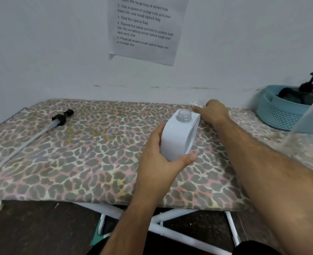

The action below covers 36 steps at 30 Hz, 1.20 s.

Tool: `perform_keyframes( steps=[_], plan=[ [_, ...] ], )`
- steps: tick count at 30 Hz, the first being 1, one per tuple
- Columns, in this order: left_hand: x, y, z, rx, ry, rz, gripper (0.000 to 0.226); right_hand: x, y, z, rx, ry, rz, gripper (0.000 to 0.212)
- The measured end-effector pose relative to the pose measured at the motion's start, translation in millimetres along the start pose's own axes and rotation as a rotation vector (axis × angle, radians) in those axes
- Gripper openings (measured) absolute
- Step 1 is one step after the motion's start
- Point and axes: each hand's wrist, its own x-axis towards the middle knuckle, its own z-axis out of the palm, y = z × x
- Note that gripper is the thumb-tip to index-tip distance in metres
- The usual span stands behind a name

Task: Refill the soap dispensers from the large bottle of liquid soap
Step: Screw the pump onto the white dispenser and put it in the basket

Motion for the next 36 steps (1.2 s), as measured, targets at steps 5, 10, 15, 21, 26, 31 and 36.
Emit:
perform_keyframes(
  steps=[5,10,15,21,26,31,36],
  plan=[
    [-1,0,-1,0.022,0.006,0.006,0.081,2,-4,4,-0.02,0.017,0.068,0.047],
    [-1,3,0,-0.019,0.031,-0.024,0.085,-8,-2,-10,0.117,-0.067,0.102,0.038],
    [-4,7,-2,-0.018,0.032,-0.029,0.078,-38,2,-31,0.401,-0.091,0.076,0.025],
    [-6,9,-2,0.006,0.064,-0.032,0.073,-76,4,-58,0.569,-0.065,-0.011,0.032],
    [-8,13,-1,-0.004,0.062,-0.042,0.068,-108,-3,-80,0.671,-0.029,-0.083,0.013],
    [-9,15,-1,-0.018,0.068,-0.06,0.065,-131,-16,-102,0.746,-0.014,-0.137,0.026],
    [-6,10,-2,-0.009,0.061,-0.061,0.057,-151,-22,-125,0.837,-0.013,-0.195,0.014]
  ],
)
